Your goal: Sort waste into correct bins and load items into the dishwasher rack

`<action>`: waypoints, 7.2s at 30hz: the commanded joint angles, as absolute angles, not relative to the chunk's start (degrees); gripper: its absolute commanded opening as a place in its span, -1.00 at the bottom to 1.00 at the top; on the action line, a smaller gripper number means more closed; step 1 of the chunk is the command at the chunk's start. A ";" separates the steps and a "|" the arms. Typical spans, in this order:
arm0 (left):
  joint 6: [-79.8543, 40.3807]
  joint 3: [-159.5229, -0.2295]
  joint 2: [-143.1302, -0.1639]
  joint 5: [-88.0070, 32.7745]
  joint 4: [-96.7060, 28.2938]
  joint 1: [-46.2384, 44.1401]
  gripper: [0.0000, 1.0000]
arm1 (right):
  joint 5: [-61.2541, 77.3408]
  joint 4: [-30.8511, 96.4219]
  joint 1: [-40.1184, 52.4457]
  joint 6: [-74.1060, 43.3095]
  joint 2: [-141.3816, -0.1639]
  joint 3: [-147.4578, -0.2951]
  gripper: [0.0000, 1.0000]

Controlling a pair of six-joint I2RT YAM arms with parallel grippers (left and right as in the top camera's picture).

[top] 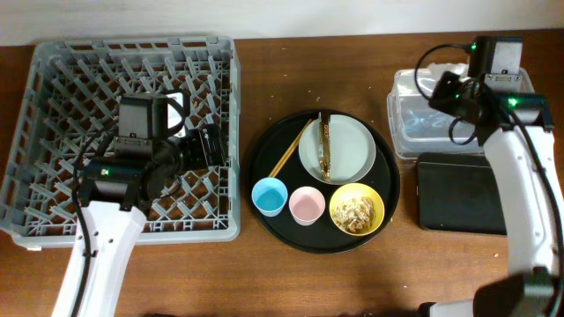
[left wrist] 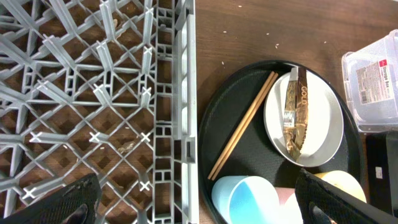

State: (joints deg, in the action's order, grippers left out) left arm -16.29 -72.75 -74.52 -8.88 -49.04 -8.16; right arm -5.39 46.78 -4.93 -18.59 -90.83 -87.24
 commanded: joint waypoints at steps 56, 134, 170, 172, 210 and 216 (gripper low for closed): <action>-26.33 -73.80 -75.26 -81.03 -30.83 7.70 0.99 | 44.36 60.93 17.93 9.32 -73.52 -91.11 -0.92; 0.89 -99.15 -86.28 -86.72 -65.17 -10.39 0.91 | 66.22 39.51 19.62 4.25 -80.97 -91.83 -0.92; -27.83 -63.53 -86.28 2.59 -68.90 2.96 0.23 | 26.11 77.84 10.85 -5.45 -79.50 -91.39 0.72; -27.83 -61.95 -86.28 2.33 -66.92 2.96 0.43 | 26.11 77.97 10.85 -5.45 -79.50 -91.39 0.71; -19.22 -89.52 -57.25 -7.51 -83.02 16.80 0.99 | 22.26 70.35 49.87 -34.65 -92.53 -75.29 0.32; -19.22 -89.52 -57.25 -7.51 -83.18 16.80 0.99 | 32.99 55.75 50.02 -54.59 -92.53 -66.06 0.63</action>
State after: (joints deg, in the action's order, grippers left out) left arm -19.07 -89.25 -57.25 -7.97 -83.20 16.53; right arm 29.19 57.91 49.56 -44.14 -92.90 -67.66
